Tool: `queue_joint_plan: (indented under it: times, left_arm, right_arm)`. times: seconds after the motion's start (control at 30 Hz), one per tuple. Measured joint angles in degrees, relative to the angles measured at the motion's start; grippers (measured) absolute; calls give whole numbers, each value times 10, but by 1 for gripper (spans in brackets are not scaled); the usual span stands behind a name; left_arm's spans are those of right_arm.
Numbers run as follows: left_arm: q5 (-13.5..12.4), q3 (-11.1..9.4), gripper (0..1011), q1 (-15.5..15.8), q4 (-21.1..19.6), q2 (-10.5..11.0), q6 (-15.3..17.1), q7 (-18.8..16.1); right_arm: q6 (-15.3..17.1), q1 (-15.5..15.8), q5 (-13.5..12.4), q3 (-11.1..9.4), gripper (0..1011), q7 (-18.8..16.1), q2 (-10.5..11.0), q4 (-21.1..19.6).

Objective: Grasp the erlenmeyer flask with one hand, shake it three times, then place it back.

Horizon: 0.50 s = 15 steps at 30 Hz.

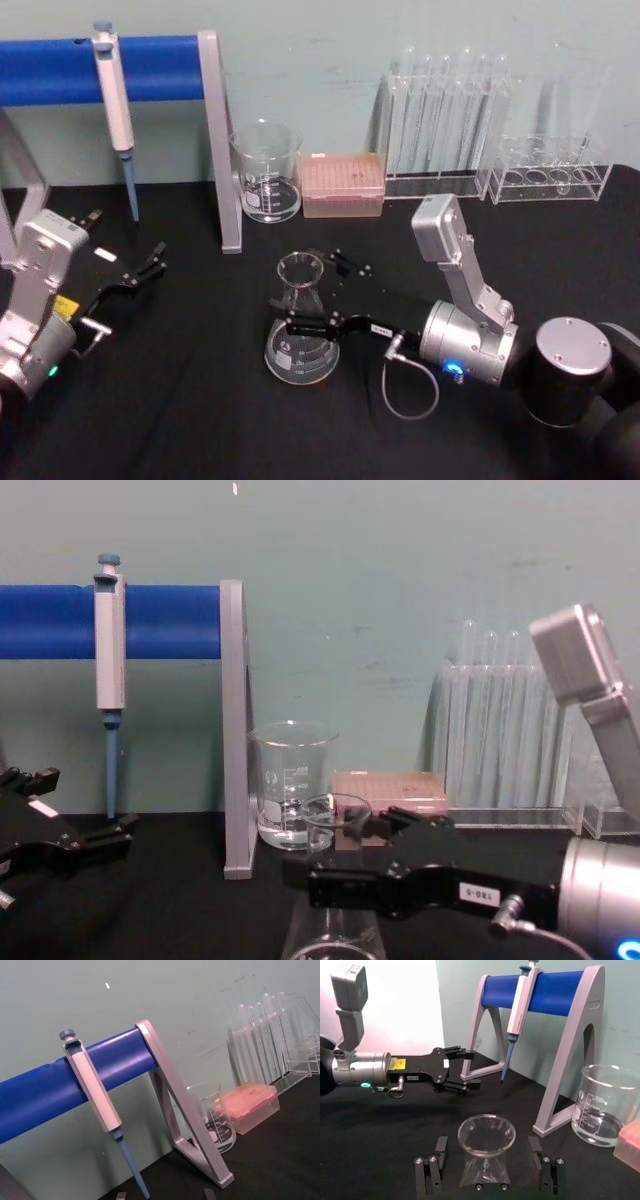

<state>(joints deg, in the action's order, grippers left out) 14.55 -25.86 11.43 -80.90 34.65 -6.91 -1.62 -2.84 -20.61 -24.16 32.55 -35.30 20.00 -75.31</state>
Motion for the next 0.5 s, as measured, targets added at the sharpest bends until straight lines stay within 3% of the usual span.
queue_joint_plan:
  times: [0.27,0.5]
  left_arm:
    - [0,0,1001,0,0,0,0,0]
    - [0,0,1001,0,0,0,0,0]
  right_arm:
    - [18,25,-13,-6,1003,0,22,-30]
    - [38,70,-26,-27,1003,23,62,-89]
